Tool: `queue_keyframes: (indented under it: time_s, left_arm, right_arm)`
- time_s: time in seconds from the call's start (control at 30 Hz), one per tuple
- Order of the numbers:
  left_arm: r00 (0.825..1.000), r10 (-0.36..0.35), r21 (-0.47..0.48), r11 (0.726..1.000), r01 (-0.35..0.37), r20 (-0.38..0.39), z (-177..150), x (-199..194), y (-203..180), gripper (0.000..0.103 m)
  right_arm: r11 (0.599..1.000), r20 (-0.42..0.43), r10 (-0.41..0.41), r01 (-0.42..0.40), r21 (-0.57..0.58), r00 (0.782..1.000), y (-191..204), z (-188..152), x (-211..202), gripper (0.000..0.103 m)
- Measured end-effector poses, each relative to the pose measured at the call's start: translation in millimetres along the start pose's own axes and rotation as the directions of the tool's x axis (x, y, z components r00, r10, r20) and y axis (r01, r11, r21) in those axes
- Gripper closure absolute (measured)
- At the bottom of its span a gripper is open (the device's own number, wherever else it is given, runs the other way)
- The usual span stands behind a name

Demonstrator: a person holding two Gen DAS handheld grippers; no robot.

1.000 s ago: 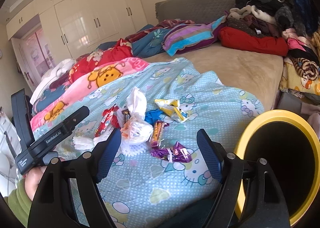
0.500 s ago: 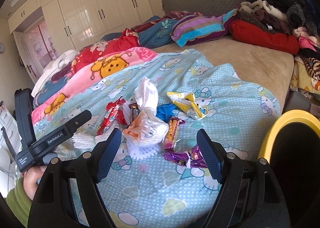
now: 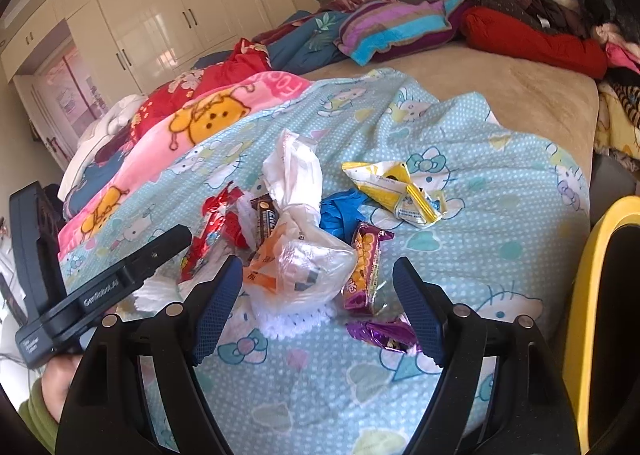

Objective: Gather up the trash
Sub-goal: 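Grasp the red candy wrapper with the left gripper while the right gripper grasps the white plastic bag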

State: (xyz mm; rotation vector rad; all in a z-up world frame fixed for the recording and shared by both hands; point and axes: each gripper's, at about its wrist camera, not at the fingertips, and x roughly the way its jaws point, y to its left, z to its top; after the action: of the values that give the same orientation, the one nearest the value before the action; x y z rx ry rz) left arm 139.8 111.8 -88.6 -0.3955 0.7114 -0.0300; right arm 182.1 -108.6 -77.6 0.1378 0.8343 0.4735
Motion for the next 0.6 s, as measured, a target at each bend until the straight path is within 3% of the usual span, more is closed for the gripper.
queue_keyframes:
  time_s: [0.47,0.5,0.53,0.6]
  left_arm:
    - [0.996,0.025,0.027,0.999,-0.022,-0.080,1,26,-6,0.060]
    - [0.996,0.032,0.031,0.999,-0.029,-0.081,1,26,-7,0.063]
    - [0.996,0.038,0.035,0.999,-0.035,-0.083,1,26,-8,0.072]
    - [0.994,0.055,0.034,0.998,-0.052,-0.091,1,28,-8,0.078]
  right_arm:
    - [1.000,-0.050,0.015,-0.014,0.010,0.999,0,-1,21,0.044]
    - [1.000,-0.050,0.015,-0.014,0.005,0.999,1,-2,21,0.047]
    - [1.000,-0.053,0.014,-0.014,-0.002,0.998,2,-3,22,0.051]
    - [1.000,-0.057,0.005,-0.006,-0.011,0.998,3,-4,23,0.059]
